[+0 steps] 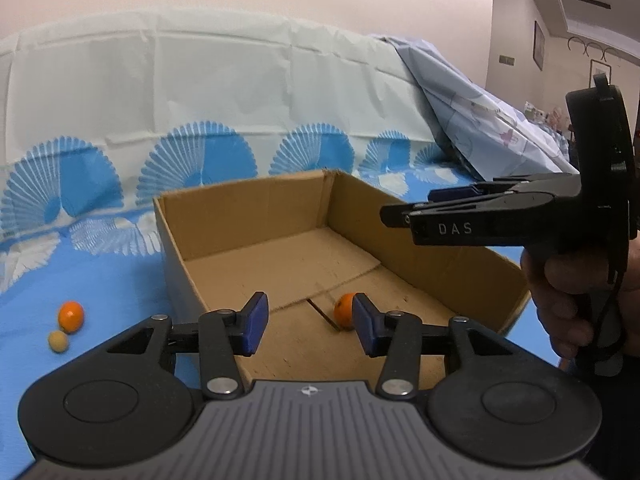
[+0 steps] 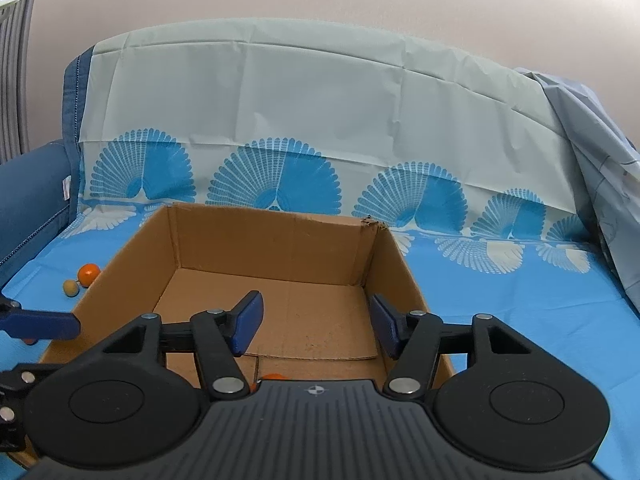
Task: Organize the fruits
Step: 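Move both open tools back toward the remaining fruits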
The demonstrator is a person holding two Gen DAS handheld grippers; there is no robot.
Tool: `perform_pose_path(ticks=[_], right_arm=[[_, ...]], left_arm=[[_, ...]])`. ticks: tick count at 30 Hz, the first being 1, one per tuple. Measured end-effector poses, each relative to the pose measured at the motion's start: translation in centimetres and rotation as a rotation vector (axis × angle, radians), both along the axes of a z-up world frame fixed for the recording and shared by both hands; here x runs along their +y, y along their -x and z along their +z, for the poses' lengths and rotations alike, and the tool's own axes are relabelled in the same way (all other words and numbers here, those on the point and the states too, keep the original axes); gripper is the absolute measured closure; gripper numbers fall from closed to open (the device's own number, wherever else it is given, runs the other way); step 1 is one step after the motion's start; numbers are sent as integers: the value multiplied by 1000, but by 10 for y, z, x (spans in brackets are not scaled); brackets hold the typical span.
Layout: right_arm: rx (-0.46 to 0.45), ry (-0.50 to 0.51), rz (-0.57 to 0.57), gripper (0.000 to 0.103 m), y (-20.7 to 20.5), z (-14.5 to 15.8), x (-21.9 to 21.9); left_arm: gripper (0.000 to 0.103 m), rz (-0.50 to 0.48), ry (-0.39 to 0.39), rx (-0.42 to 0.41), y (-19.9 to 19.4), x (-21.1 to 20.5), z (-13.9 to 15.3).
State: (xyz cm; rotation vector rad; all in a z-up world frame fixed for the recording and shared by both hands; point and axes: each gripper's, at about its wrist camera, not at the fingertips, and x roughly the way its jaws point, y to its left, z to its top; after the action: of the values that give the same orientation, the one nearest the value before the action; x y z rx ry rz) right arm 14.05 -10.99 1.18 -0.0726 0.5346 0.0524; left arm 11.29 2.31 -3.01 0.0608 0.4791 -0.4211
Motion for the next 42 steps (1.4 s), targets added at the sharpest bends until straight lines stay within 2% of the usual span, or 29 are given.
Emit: perform_pose_path(ticks=[4, 9, 10, 14, 16, 23, 26, 29, 31, 33, 35, 38, 42], right_arm=[[-10, -4, -12, 41, 1, 2, 1], [-46, -27, -33, 42, 8, 8, 7], [-57, -33, -35, 42, 10, 10, 9], [-103, -76, -39, 46, 19, 20, 16], [-118, -95, -39, 49, 24, 24, 19], [-152, -159, -21, 55, 38, 33, 34], [-159, -169, 6, 56, 43, 35, 43], [-158, -166, 39, 56, 46, 35, 52], [-154, -165, 56, 56, 48, 36, 58], [-149, -167, 74, 56, 50, 36, 63], [-150, -166, 91, 56, 52, 36, 69], [-146, -160, 122, 57, 52, 35, 78], [-143, -153, 172, 60, 53, 34, 92]], left_arm=[[57, 41, -37, -89, 7, 3, 4], [83, 106, -28, -91, 10, 22, 13], [85, 114, -21, -88, 11, 27, 15], [89, 121, -7, -111, 20, 40, 28], [89, 120, -29, -149, 28, 44, 37], [88, 92, -110, -196, 41, 74, 73], [88, 131, -86, -158, 36, 99, 85], [88, 200, -25, -110, 35, 126, 77], [87, 277, 15, -2, 28, 141, 63], [87, 344, 99, -24, 33, 157, 69], [87, 358, 161, -17, 35, 169, 71], [86, 357, 184, 5, 35, 175, 74], [86, 344, 144, 40, 31, 180, 71]])
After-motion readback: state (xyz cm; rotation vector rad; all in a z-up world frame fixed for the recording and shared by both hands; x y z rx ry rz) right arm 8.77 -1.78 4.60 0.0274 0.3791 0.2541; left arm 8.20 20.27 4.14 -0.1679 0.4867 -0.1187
